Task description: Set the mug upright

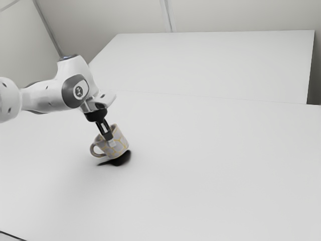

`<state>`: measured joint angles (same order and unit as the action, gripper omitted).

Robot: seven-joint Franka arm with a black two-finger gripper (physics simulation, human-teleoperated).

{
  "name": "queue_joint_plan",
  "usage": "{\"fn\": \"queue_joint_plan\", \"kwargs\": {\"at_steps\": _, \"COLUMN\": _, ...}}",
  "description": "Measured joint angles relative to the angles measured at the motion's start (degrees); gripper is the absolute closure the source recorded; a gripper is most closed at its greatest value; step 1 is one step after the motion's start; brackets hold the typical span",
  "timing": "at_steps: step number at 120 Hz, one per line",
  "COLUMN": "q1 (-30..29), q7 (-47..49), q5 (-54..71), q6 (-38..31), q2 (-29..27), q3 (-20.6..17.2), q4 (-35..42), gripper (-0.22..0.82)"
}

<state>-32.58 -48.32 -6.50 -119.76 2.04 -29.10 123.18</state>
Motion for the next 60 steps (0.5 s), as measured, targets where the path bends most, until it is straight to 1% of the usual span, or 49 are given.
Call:
{"fn": "queue_joint_plan", "kwargs": {"at_steps": 24, "q1": 0.5, "q7": 4.0, "q5": 4.9, "q6": -6.8, "q2": -2.0, "q3": -3.1, "q4": 4.5, "gripper": 0.79}}
{"fn": "queue_joint_plan", "kwargs": {"at_steps": 33, "q1": 2.7, "q7": 5.3, "q5": 5.9, "q6": -8.7, "q2": -2.3, "q3": -2.2, "q4": 5.5, "gripper": 0.79}}
{"fn": "queue_joint_plan", "kwargs": {"at_steps": 35, "q1": 3.0, "q7": 5.6, "q5": 6.1, "q6": -9.0, "q2": -2.4, "q3": -2.3, "q4": 5.7, "gripper": 0.76}}
{"fn": "queue_joint_plan", "kwargs": {"at_steps": 52, "q1": 4.7, "q7": 7.0, "q5": 6.5, "q6": -10.5, "q2": -2.5, "q3": -2.9, "q4": 6.3, "gripper": 0.44}}
{"fn": "queue_joint_plan", "kwargs": {"at_steps": 60, "q1": 5.7, "q7": 7.5, "q5": 6.5, "q6": -10.8, "q2": -2.6, "q3": -2.9, "q4": 6.3, "gripper": 0.32}}
